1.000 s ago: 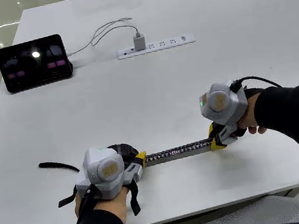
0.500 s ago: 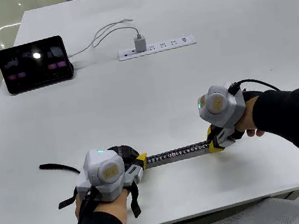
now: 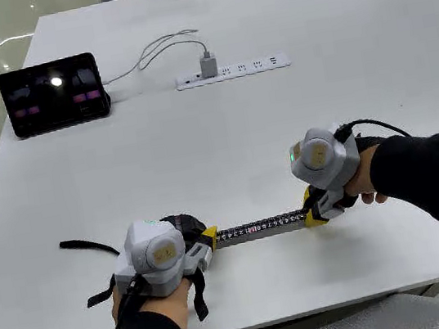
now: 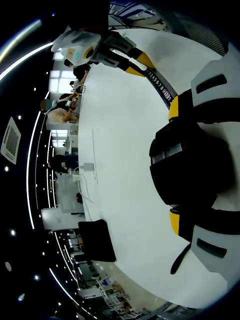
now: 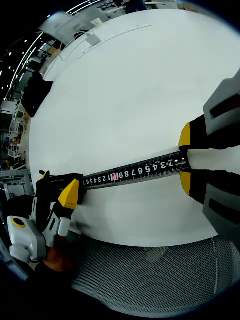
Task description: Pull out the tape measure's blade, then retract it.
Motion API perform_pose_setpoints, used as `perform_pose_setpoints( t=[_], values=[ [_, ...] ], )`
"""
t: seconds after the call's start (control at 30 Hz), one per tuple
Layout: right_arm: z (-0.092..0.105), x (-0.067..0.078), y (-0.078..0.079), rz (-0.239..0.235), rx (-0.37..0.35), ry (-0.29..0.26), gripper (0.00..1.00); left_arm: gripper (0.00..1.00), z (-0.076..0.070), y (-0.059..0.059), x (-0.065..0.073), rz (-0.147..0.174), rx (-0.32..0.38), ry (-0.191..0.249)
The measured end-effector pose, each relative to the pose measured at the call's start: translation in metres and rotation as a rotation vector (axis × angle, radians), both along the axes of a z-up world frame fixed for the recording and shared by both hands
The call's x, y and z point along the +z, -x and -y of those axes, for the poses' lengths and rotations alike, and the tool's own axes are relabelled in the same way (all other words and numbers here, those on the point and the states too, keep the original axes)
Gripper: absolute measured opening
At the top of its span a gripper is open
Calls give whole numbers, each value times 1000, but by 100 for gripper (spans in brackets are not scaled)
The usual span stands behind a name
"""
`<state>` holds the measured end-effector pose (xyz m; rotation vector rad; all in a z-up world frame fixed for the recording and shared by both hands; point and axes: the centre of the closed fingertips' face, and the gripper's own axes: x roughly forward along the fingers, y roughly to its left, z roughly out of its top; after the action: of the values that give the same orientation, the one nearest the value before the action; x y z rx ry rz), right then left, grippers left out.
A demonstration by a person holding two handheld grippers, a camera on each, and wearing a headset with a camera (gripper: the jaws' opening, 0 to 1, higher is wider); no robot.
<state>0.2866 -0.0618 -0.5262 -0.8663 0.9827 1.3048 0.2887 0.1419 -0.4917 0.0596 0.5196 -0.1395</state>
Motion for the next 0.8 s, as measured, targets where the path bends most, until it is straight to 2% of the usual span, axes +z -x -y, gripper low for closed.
perform_pose_setpoints(
  t=[0.8],
  values=[
    [-10,1,-1,-7,-9,-6,11,64,-1,-1,1,-1,-1,1]
  ],
)
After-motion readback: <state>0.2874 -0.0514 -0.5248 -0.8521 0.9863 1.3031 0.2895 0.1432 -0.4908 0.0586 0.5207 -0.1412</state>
